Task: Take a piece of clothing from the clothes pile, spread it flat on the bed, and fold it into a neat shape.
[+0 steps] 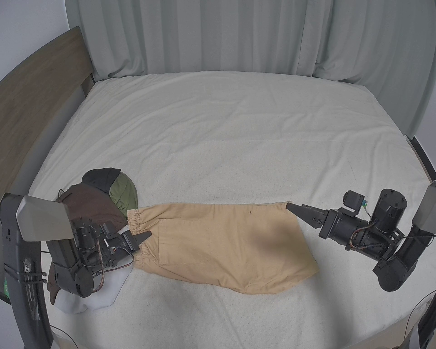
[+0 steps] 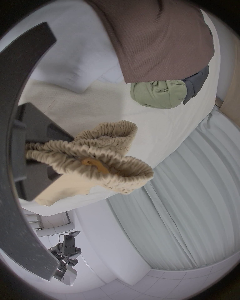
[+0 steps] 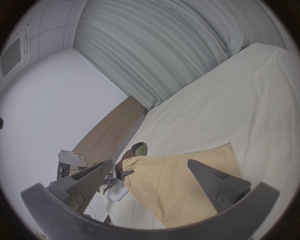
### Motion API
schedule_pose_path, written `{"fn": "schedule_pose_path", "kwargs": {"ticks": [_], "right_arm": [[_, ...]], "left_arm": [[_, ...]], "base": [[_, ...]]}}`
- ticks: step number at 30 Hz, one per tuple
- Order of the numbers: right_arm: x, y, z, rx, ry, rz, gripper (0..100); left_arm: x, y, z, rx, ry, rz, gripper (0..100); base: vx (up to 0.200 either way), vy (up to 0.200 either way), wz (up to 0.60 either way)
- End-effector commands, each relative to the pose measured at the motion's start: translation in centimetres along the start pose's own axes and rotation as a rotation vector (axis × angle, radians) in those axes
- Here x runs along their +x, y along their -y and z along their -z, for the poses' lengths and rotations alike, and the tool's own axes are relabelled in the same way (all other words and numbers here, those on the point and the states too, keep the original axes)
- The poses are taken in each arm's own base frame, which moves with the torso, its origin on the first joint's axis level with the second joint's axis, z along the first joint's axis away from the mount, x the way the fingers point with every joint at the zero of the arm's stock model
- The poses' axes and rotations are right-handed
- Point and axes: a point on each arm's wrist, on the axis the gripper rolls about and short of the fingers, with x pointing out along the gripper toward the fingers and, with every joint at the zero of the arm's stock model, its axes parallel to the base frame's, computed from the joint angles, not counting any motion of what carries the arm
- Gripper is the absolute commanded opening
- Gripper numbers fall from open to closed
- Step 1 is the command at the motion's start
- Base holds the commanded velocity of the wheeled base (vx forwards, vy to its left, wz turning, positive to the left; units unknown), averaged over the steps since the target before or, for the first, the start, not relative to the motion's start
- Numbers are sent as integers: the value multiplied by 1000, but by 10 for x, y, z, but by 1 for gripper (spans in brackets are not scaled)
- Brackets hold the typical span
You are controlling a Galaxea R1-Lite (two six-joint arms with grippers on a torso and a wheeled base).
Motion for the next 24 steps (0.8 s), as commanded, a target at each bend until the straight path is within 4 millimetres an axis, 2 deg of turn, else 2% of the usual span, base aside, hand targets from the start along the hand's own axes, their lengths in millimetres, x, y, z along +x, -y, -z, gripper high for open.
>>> {"fn": "schedule_pose_path", "kwargs": {"ticks": [1,12,14,16,24], "right_arm": [[0,0,1,1,-2,0,100],[0,1,1,2,-2,2,100],[0,1,0,1,-1,1,100],[0,1,0,1,-1,1,100],[0,0,1,2,-3,1,100]], "left_arm": [[-3,1,-4,4,12,3,0],[-8,-3,-4,-7,0,-1,0],[-24,-4,-7,-21,-52,63,0],[-30,-4,-10,-25,-65,87,0],[-32,-3,-11,-23,-64,92,0]], "base": [[0,0,0],[0,0,0],[0,0,0],[0,0,0],[0,0,0]]}}
